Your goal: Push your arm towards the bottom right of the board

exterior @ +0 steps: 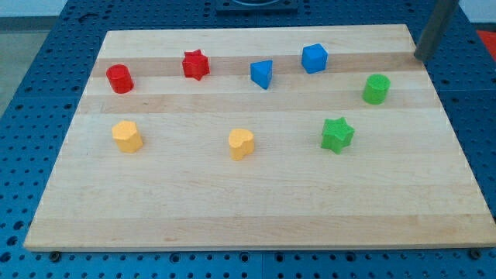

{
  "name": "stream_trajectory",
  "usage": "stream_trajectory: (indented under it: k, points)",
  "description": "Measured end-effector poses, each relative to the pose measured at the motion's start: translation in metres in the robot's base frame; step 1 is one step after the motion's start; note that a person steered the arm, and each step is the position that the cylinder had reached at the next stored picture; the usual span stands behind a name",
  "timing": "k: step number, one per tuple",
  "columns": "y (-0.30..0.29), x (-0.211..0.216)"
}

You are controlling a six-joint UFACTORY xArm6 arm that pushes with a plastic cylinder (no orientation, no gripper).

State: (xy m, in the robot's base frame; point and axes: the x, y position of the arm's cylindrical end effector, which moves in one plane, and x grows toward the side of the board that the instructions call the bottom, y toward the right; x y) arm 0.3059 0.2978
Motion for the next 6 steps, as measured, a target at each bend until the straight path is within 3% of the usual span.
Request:
stream_trajectory:
  k: [4, 5, 6]
  points:
    - [0.0, 0.228]
    - [-0.001, 0.26]
    - [-0.003, 0.256]
